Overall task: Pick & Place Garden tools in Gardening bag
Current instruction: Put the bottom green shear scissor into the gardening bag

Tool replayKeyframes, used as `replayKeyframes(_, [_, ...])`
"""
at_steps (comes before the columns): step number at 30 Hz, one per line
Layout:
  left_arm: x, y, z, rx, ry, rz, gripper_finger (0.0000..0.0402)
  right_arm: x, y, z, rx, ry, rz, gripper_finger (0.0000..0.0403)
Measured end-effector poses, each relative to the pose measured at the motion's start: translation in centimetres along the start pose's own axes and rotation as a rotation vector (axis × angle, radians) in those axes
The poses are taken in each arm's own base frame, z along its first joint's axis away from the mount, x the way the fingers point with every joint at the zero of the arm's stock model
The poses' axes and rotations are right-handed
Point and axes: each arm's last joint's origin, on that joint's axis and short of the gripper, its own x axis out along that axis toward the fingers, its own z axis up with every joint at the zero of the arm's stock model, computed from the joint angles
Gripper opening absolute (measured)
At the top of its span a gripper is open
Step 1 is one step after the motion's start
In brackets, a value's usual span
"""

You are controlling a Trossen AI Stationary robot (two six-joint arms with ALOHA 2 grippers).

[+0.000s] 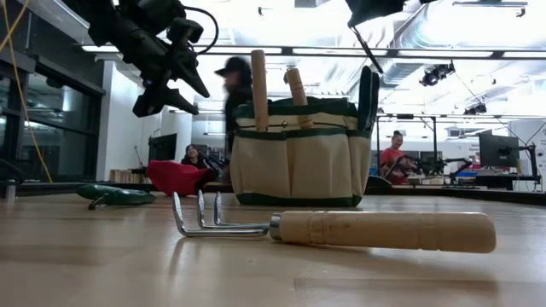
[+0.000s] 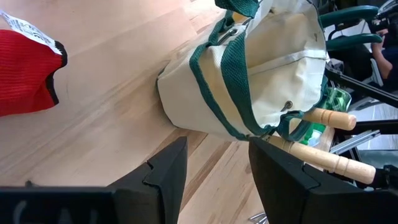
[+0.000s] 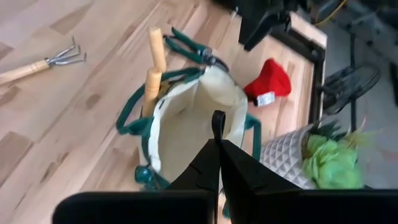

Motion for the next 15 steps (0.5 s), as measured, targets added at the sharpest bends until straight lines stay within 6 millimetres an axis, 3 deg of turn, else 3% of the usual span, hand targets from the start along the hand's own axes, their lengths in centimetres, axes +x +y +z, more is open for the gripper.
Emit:
replayKeyframes(8, [0.0,0.0,0.0,0.000,0.000,0.000,0.0168,0.0,-0.5,0.6,-0.025,-0.071,-0.045,0.0004])
replayKeyframes(15, [0.0,0.0,0.0,0.000,-0.001,0.001,0.0168,1.5,-1.7,0.8,-0.049,-0.086,-0.090,0.0004])
